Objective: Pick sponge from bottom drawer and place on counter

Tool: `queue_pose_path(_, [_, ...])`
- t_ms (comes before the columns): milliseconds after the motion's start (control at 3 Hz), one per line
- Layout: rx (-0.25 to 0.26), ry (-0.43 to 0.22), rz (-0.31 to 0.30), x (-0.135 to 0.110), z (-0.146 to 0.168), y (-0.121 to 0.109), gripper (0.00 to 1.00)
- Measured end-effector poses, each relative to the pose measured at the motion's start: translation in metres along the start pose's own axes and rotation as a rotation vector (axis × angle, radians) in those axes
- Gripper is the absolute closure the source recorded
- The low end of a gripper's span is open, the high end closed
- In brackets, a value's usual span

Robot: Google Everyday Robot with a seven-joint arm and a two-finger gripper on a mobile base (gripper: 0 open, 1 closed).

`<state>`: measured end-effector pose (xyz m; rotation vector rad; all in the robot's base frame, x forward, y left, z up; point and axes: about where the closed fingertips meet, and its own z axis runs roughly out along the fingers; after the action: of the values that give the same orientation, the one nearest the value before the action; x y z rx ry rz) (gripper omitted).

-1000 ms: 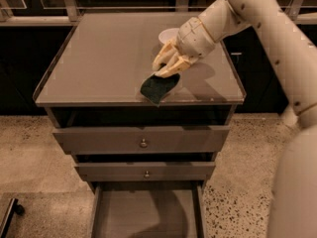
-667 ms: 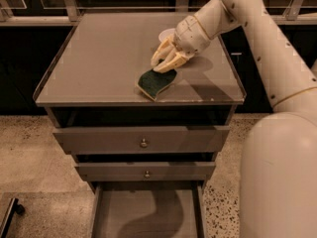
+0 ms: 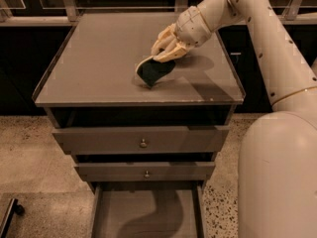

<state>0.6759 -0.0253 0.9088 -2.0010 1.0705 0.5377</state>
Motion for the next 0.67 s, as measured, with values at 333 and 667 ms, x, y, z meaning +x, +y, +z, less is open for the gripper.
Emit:
queue_pose_path(333, [0.012,-0.002,0.000,0.0004,0.0033,-0.0044,0.59])
queue_pose_path(667, [0.012,-0.002,0.000,0.0004,0.0033,-0.0044,0.36])
